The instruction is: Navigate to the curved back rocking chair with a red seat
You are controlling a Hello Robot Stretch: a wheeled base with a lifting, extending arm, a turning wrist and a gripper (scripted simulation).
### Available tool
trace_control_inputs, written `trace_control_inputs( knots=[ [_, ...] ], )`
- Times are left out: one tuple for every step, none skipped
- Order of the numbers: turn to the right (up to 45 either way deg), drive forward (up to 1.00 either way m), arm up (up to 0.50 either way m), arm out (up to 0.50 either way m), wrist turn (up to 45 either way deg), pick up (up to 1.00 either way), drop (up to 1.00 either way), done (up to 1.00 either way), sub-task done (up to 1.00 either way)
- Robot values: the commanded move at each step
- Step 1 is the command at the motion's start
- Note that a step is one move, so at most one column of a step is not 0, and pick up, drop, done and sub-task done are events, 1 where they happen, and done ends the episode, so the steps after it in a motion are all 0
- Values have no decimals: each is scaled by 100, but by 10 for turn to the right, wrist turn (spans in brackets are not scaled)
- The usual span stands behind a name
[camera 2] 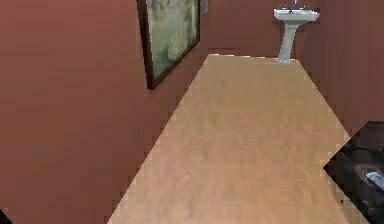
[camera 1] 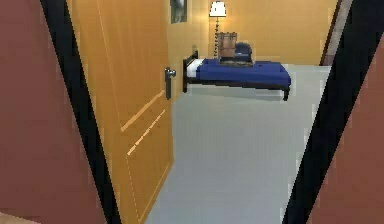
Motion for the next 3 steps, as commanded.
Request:
trace_control_inputs(
  knots=[
    [0, 35, 0, 0, 0, 0, 0, 0, 0],
    [120, 0, 0, 0, 0, 0, 0, 0, 0],
    [0, 60, 0, 0, 0, 0, 0, 0, 0]
  ],
)
